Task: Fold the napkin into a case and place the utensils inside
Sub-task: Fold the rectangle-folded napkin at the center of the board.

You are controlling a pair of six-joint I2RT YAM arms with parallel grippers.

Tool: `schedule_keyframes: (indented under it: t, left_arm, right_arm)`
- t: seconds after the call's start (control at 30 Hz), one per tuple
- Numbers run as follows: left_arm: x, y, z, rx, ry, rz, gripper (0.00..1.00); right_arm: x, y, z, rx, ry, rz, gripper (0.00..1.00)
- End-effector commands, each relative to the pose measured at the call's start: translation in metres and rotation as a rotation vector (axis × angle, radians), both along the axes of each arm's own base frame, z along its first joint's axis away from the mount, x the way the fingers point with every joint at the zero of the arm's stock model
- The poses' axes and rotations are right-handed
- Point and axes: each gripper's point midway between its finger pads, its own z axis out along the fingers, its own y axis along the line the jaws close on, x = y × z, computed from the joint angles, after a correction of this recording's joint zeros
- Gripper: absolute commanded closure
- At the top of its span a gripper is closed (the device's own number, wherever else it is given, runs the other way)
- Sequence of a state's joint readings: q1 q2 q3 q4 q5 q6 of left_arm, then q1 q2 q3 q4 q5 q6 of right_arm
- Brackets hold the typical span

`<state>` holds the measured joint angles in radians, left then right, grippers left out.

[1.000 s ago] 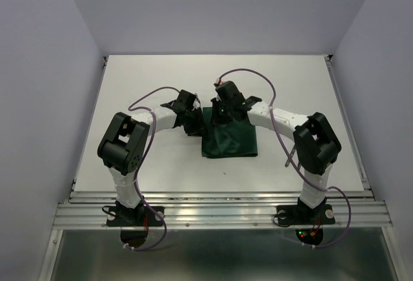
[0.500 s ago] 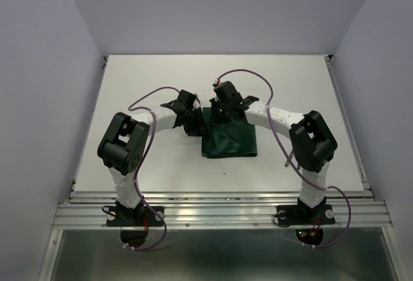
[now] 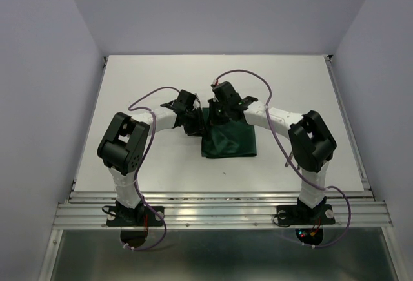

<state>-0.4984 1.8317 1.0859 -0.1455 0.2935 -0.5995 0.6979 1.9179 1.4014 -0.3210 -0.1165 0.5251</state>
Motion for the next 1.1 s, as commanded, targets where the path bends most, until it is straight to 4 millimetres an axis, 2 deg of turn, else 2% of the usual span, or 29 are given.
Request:
schedule_keyframes:
  t: [0.0, 0.33, 0.73, 1.07]
  left_arm:
    - [-0.006, -0.001, -0.006, 0.016, 0.006, -0.028, 0.59]
    - [-0.007, 0.0, -0.007, 0.017, 0.008, -0.028, 0.59]
    - [-0.008, 0.003, -0.006, 0.03, 0.002, -0.022, 0.59]
    - [-0.007, 0.003, -0.005, 0.027, -0.002, -0.022, 0.59]
  right_arm:
    - [0.013, 0.023, 0.029, 0.083, -0.066, 0.014, 0.95]
    - [0.011, 0.027, 0.031, 0.086, -0.071, 0.016, 0.94]
    - [0.013, 0.019, 0.048, 0.085, -0.114, -0.016, 0.94]
    - [0.009, 0.024, 0.036, 0.098, -0.077, 0.002, 0.94]
